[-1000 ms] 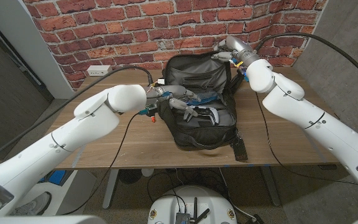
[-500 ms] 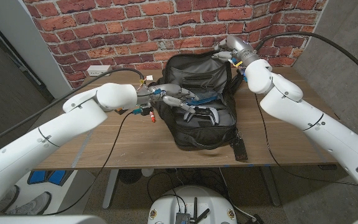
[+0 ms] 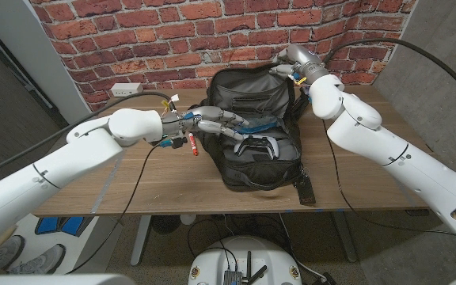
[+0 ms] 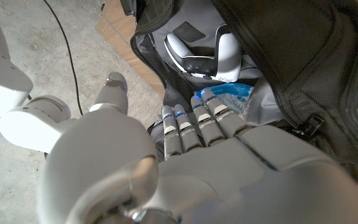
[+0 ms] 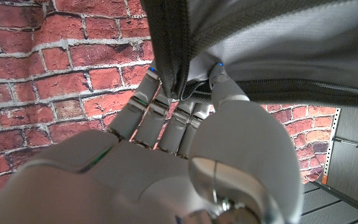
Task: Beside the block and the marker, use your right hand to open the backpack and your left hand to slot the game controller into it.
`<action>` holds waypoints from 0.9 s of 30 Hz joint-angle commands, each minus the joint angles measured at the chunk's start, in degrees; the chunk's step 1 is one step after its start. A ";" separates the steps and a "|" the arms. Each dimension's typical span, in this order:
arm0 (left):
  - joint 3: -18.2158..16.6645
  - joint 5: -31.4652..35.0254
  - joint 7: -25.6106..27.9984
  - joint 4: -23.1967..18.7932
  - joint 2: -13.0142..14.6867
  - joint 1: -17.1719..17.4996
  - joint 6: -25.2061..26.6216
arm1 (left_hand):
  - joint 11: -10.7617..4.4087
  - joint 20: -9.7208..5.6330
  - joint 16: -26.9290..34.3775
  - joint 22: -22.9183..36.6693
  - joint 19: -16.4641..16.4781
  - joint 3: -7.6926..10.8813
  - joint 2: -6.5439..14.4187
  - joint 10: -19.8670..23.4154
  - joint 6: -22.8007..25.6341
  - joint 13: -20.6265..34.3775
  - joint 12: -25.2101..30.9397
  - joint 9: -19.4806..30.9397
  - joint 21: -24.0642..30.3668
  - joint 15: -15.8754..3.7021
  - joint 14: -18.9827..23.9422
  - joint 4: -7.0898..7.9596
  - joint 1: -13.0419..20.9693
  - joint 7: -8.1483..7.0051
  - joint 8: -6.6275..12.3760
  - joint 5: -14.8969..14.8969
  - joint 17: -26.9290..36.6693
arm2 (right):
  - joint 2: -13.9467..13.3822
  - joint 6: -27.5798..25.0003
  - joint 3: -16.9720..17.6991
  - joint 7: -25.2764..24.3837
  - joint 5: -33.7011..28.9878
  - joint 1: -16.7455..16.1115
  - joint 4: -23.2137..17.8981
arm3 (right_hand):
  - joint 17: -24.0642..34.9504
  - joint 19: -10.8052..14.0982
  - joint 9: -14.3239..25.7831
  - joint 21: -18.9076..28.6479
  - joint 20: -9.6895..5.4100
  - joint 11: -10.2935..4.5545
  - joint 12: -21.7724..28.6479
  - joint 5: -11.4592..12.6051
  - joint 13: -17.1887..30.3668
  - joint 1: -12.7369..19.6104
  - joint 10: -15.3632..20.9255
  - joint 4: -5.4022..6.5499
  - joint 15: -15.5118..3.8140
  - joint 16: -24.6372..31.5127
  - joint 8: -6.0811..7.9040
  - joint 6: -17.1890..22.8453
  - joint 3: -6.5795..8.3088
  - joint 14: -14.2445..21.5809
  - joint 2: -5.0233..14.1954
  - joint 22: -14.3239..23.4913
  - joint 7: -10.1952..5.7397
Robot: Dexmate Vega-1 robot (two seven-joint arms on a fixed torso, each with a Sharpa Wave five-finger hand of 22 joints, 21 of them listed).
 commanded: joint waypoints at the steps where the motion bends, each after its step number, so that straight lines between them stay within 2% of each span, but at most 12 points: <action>1: -3.65 -9.86 1.61 2.35 2.85 4.56 -4.89 | 0.11 -5.10 0.28 0.13 0.58 0.28 0.40 0.74 0.82 0.03 0.53 0.17 0.54 -4.49 0.82 -0.14 0.03 0.12 0.44 0.01 0.13 | 0.70 -2.00 -1.76 0.74 -1.21 1.36 0.01 | 0.11 -0.18 0.13 0.63 -7.41 0.11 -0.04 0.36 0.00 0.22 0.37 0.06 -4.57 -0.29 0.12 0.38 0.45 0.49 0.57 0.11 -0.03; 10: -7.46 -15.03 2.01 3.71 5.54 8.05 -7.21 | 0.10 -5.07 0.41 0.15 1.16 0.29 0.56 1.48 1.46 0.03 0.70 0.16 0.70 -4.52 1.57 -0.28 -0.02 0.12 0.49 -0.02 0.11 | 0.89 -3.16 -2.23 0.44 -1.81 1.10 -0.82 | 0.15 -0.28 0.14 0.87 -7.36 0.08 -0.08 0.37 0.09 0.28 0.41 0.00 -4.65 -0.35 0.09 0.49 0.51 0.43 0.54 0.07 -0.06; 19: -10.94 -20.45 -0.01 5.64 7.22 11.00 -9.64 | 0.25 -4.95 0.34 0.16 1.18 0.38 0.80 1.56 1.55 0.03 0.66 0.17 0.66 -4.37 1.68 -0.37 0.04 0.20 0.41 -0.01 0.09 | 1.12 -6.24 -3.11 0.64 -2.90 1.00 -2.88 | 0.18 -0.40 0.15 1.03 -7.35 0.11 -0.13 0.36 0.09 0.23 0.47 0.01 -4.58 -0.39 0.05 0.52 0.52 0.39 0.50 0.04 -0.05; 27: -14.78 -22.79 0.20 6.15 8.76 15.72 -11.31 | 0.38 -4.68 0.31 0.18 1.45 0.50 1.10 1.91 1.91 0.04 0.72 0.18 0.72 -4.43 1.92 -0.46 0.13 0.32 0.42 -0.01 0.07 | 1.17 -8.28 -3.87 0.03 -3.99 0.66 -4.37 | 0.20 -0.54 0.16 1.23 -7.32 0.13 -0.26 0.36 0.09 0.14 0.41 0.05 -4.54 -0.45 -0.02 0.49 0.51 0.35 0.47 0.00 -0.05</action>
